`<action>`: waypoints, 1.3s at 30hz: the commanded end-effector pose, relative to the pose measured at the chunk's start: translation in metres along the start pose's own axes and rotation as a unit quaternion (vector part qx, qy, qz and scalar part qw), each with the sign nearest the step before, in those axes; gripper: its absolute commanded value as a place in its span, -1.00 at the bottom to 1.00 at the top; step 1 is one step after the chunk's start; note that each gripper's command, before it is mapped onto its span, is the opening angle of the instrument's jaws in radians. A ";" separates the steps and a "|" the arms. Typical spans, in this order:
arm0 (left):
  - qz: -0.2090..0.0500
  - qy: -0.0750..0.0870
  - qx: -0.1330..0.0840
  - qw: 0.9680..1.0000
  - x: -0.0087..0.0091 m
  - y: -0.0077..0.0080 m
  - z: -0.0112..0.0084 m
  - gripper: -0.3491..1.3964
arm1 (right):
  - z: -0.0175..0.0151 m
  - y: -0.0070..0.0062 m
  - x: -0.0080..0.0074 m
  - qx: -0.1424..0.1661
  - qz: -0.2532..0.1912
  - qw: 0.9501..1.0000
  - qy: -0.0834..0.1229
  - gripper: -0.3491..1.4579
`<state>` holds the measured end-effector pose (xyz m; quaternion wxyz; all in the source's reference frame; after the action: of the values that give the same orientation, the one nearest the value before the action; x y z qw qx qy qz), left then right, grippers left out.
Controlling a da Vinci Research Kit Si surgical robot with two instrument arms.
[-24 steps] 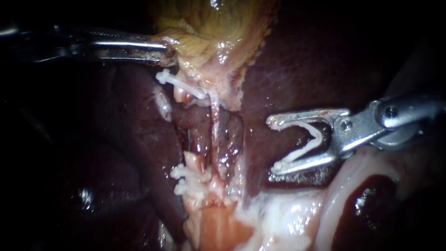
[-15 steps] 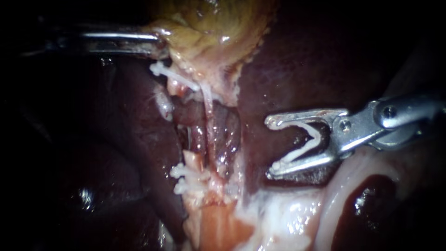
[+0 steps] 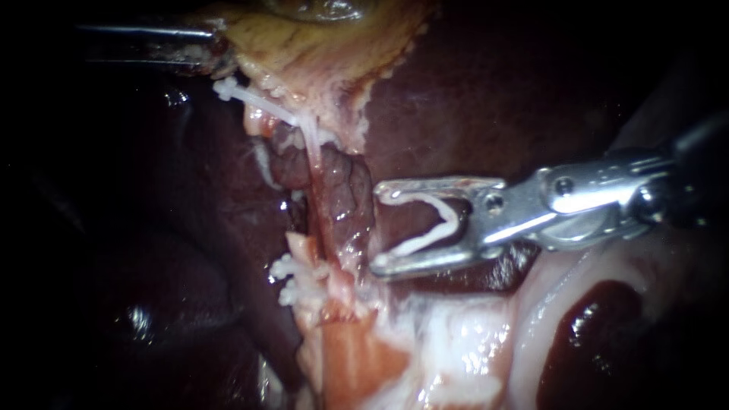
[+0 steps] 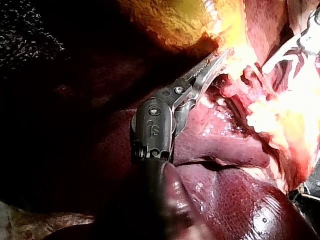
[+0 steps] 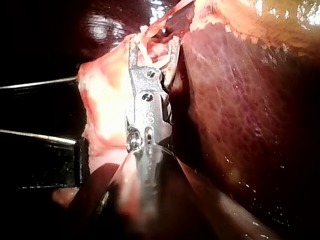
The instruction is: Clipping first clip right tube
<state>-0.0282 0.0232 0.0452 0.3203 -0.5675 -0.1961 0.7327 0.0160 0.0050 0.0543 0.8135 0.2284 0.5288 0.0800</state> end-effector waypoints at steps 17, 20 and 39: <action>0.002 0.000 -0.003 1.000 -0.0006 0.0001 0.0005 -1.00 | 0.0054 -0.0042 0.0022 0.110 0.051 0.989 0.083 -0.07; 0.003 0.000 -0.004 1.000 -0.0006 0.0000 0.0005 -1.00 | 0.0053 -0.0048 0.0025 0.125 0.049 0.988 0.083 -0.09; 0.004 0.000 -0.004 1.000 -0.0009 0.0001 0.0009 -1.00 | 0.0044 -0.0045 0.0023 0.143 0.050 0.985 0.081 -0.53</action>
<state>-0.0289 0.0225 0.0460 0.3152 -0.5697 -0.1971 0.7330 0.0204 0.0006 0.0518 0.7213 0.3630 0.5868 0.0603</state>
